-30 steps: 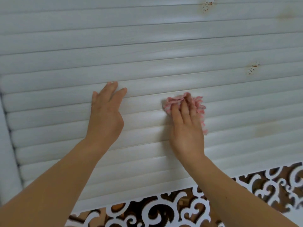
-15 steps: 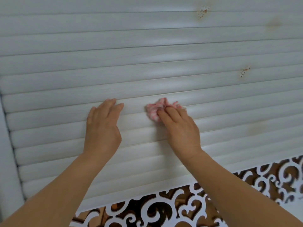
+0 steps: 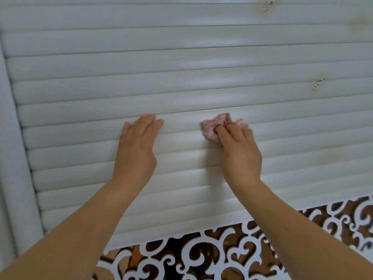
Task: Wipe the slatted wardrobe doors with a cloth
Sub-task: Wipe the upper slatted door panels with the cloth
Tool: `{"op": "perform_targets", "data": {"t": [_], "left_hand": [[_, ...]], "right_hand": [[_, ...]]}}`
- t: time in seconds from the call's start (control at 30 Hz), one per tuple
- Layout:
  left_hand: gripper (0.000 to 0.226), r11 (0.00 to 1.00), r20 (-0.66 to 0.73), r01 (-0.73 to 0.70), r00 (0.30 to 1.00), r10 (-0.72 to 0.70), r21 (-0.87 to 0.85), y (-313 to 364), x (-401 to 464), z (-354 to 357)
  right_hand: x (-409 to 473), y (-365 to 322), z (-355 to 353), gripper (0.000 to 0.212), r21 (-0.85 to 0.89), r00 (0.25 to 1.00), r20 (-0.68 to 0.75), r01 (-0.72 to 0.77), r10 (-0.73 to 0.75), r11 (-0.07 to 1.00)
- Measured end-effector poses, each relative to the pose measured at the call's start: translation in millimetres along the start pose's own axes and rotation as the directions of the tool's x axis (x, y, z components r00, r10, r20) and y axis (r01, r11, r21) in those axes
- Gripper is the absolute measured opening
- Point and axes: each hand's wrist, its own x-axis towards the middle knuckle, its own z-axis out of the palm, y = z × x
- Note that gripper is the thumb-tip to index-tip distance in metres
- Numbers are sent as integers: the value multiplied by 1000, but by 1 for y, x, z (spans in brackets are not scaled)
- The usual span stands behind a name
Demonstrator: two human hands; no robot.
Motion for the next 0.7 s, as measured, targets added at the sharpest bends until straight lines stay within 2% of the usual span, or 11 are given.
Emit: {"op": "perform_targets", "data": {"t": [0.13, 0.23, 0.33, 0.5, 0.7], "left_hand": [[73, 992, -78, 65, 994, -74, -106, -18, -1, -24], [70, 963, -118, 222, 963, -241, -153, -35, -6, -48], [73, 919, -98, 345, 925, -368, -192, -51, -14, -66], [77, 901, -58, 400, 908, -414, -164, -79, -33, -89], [82, 913, 91, 401, 915, -394, -71, -103, -47, -110]], "right_hand": [[-1, -40, 9, 42, 10, 995, 34, 95, -95, 995], [-4, -67, 16, 44, 1, 988, 38, 149, -149, 989], [-6, -89, 22, 45, 4, 980, 32, 198, -199, 980], [-11, -132, 36, 45, 34, 961, 5, 277, -277, 960], [-17, -171, 52, 44, 59, 939, 1, 342, -343, 938]]}}
